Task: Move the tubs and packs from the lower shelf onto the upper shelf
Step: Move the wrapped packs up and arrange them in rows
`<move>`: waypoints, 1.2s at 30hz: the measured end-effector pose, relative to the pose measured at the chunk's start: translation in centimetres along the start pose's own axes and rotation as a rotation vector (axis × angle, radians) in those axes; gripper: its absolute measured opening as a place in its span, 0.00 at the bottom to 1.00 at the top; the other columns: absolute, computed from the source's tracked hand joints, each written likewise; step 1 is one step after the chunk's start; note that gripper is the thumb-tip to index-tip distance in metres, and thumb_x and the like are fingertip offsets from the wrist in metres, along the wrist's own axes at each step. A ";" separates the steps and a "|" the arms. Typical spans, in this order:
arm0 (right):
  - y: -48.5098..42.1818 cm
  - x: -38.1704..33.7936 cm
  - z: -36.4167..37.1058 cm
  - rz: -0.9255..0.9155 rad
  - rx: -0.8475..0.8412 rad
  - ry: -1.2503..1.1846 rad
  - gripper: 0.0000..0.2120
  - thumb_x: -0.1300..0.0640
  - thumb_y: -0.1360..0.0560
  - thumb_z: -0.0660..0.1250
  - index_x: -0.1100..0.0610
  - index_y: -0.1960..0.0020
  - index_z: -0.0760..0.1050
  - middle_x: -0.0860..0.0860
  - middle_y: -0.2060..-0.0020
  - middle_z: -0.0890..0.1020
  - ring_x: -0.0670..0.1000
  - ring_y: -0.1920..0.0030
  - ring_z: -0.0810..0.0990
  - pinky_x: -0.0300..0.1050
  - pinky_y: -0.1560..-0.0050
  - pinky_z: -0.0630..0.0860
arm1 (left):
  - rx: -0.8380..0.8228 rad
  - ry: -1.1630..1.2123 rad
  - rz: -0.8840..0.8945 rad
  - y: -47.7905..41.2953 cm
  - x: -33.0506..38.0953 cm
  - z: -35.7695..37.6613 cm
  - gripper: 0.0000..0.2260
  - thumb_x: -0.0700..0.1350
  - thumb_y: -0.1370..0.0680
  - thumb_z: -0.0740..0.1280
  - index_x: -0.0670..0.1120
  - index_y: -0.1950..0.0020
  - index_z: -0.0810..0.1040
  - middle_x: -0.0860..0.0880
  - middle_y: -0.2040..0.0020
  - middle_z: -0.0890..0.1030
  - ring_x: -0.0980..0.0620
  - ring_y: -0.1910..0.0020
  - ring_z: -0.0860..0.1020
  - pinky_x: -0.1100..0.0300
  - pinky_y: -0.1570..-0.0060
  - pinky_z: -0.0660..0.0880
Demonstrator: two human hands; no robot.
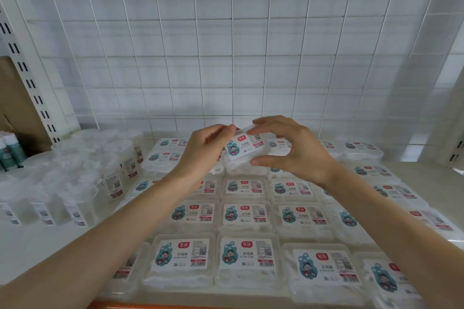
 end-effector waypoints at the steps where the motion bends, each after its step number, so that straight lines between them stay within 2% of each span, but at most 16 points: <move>1: 0.0 -0.1 0.0 -0.010 0.008 -0.001 0.24 0.47 0.35 0.79 0.42 0.41 0.78 0.37 0.39 0.76 0.36 0.36 0.71 0.31 0.36 0.66 | -0.005 0.000 -0.002 0.0 -0.1 0.0 0.10 0.49 0.18 0.63 0.50 0.49 0.84 0.52 0.56 0.86 0.59 0.57 0.83 0.69 0.60 0.76; 3: 0.0 -0.3 -0.1 -0.016 0.026 0.003 0.23 0.47 0.36 0.80 0.42 0.43 0.79 0.36 0.43 0.77 0.37 0.40 0.75 0.27 0.41 0.67 | 0.000 -0.012 -0.003 0.0 -0.2 0.1 0.12 0.51 0.18 0.62 0.49 0.48 0.83 0.51 0.56 0.86 0.56 0.56 0.84 0.67 0.58 0.75; 6: -0.1 -0.1 -0.3 0.019 0.062 0.000 0.23 0.47 0.37 0.81 0.44 0.45 0.80 0.37 0.45 0.79 0.39 0.47 0.78 0.27 0.48 0.69 | 0.034 -0.093 0.029 0.1 0.0 0.2 0.13 0.54 0.16 0.56 0.51 0.40 0.78 0.58 0.53 0.82 0.67 0.57 0.79 0.75 0.60 0.71; 7: -0.2 0.0 -0.4 0.036 0.074 0.004 0.22 0.47 0.37 0.81 0.44 0.45 0.80 0.38 0.45 0.79 0.40 0.49 0.78 0.28 0.50 0.70 | 0.047 -0.127 0.052 0.2 -0.1 0.2 0.14 0.54 0.16 0.55 0.51 0.38 0.75 0.59 0.52 0.79 0.69 0.58 0.77 0.76 0.60 0.70; 8: -0.2 0.2 -0.5 0.059 0.088 0.014 0.22 0.47 0.37 0.80 0.44 0.45 0.80 0.38 0.46 0.80 0.41 0.50 0.78 0.29 0.52 0.70 | 0.056 -0.154 0.083 0.2 -0.1 0.2 0.13 0.53 0.16 0.54 0.50 0.37 0.73 0.58 0.52 0.79 0.68 0.59 0.76 0.75 0.60 0.69; 10: -0.3 0.6 -0.8 0.112 0.113 0.030 0.20 0.46 0.37 0.80 0.42 0.47 0.79 0.39 0.47 0.80 0.39 0.52 0.77 0.28 0.54 0.71 | 0.051 -0.224 0.138 0.3 -0.3 0.1 0.12 0.50 0.16 0.55 0.49 0.36 0.72 0.53 0.53 0.80 0.59 0.62 0.76 0.74 0.62 0.68; 11: -0.3 0.7 -1.0 0.143 0.124 0.032 0.20 0.46 0.37 0.80 0.41 0.48 0.78 0.39 0.48 0.80 0.37 0.53 0.77 0.28 0.56 0.71 | 0.035 -0.276 0.150 0.3 -0.5 0.1 0.12 0.49 0.16 0.56 0.49 0.35 0.71 0.52 0.52 0.80 0.57 0.61 0.76 0.74 0.61 0.68; 12: -0.4 0.9 -1.2 0.177 0.131 0.033 0.19 0.46 0.37 0.80 0.41 0.48 0.78 0.39 0.49 0.79 0.35 0.54 0.76 0.27 0.57 0.71 | 0.017 -0.338 0.158 0.2 -0.7 0.2 0.12 0.49 0.16 0.57 0.49 0.34 0.70 0.53 0.50 0.79 0.59 0.58 0.76 0.75 0.59 0.69; 14: -0.6 1.2 -1.6 0.241 0.130 0.026 0.19 0.47 0.36 0.80 0.42 0.49 0.79 0.38 0.52 0.78 0.33 0.58 0.76 0.26 0.60 0.71 | -0.020 -0.478 0.198 0.1 -1.2 0.3 0.13 0.47 0.17 0.60 0.48 0.34 0.71 0.57 0.48 0.76 0.61 0.51 0.76 0.69 0.51 0.71; 17: -0.8 1.6 -2.4 0.316 0.092 0.006 0.19 0.48 0.36 0.80 0.46 0.47 0.80 0.36 0.58 0.77 0.32 0.63 0.76 0.24 0.64 0.70 | -0.070 -0.640 0.278 0.1 -1.7 0.7 0.08 0.46 0.20 0.64 0.48 0.41 0.75 0.56 0.46 0.76 0.57 0.46 0.75 0.58 0.45 0.74; 22: -1.3 2.1 -3.3 0.403 0.062 -0.002 0.19 0.47 0.36 0.80 0.47 0.47 0.81 0.38 0.57 0.81 0.40 0.57 0.80 0.31 0.62 0.72 | -0.156 -0.781 0.339 0.6 -1.7 1.3 0.08 0.49 0.20 0.64 0.49 0.43 0.78 0.55 0.44 0.77 0.56 0.43 0.74 0.59 0.43 0.71; 25: -1.5 2.1 -3.8 0.438 0.088 -0.033 0.20 0.48 0.36 0.81 0.49 0.47 0.81 0.42 0.51 0.82 0.42 0.57 0.81 0.30 0.62 0.72 | -0.186 -0.812 0.355 0.8 -1.6 1.4 0.09 0.50 0.20 0.64 0.49 0.44 0.79 0.56 0.46 0.77 0.57 0.44 0.74 0.62 0.47 0.69; 28: -1.6 1.9 -4.1 0.465 0.075 -0.056 0.20 0.49 0.36 0.81 0.49 0.47 0.81 0.44 0.50 0.83 0.44 0.57 0.83 0.33 0.59 0.75 | -0.185 -0.846 0.393 1.0 -1.6 1.4 0.08 0.50 0.20 0.65 0.50 0.45 0.78 0.57 0.47 0.76 0.57 0.46 0.73 0.64 0.50 0.66; 30: -1.3 1.7 -4.6 0.468 0.030 -0.022 0.19 0.48 0.37 0.81 0.48 0.48 0.80 0.42 0.50 0.82 0.44 0.56 0.83 0.35 0.57 0.76 | -0.182 -0.874 0.417 1.0 -1.6 1.5 0.08 0.50 0.20 0.65 0.49 0.44 0.78 0.56 0.46 0.77 0.57 0.46 0.73 0.65 0.51 0.65; 33: -0.2 1.6 -5.4 0.459 -0.061 0.080 0.20 0.47 0.36 0.80 0.45 0.47 0.79 0.36 0.53 0.78 0.39 0.56 0.79 0.32 0.61 0.71 | -0.188 -0.903 0.441 1.1 -1.6 1.5 0.09 0.50 0.20 0.64 0.49 0.43 0.78 0.56 0.45 0.77 0.57 0.45 0.73 0.65 0.50 0.64; 36: 1.4 2.2 -6.0 0.470 -0.105 0.158 0.20 0.44 0.36 0.79 0.42 0.48 0.78 0.32 0.54 0.75 0.38 0.56 0.78 0.34 0.60 0.72 | -0.194 -0.903 0.434 1.1 -1.7 1.5 0.09 0.51 0.20 0.64 0.50 0.43 0.77 0.57 0.44 0.76 0.57 0.44 0.72 0.65 0.48 0.65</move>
Point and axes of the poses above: each hand's wrist, its own y-axis away from the middle knuckle, its own z-axis out of the palm, x = y × z, the point moved 2 cm from there along -y, towards the middle knuckle
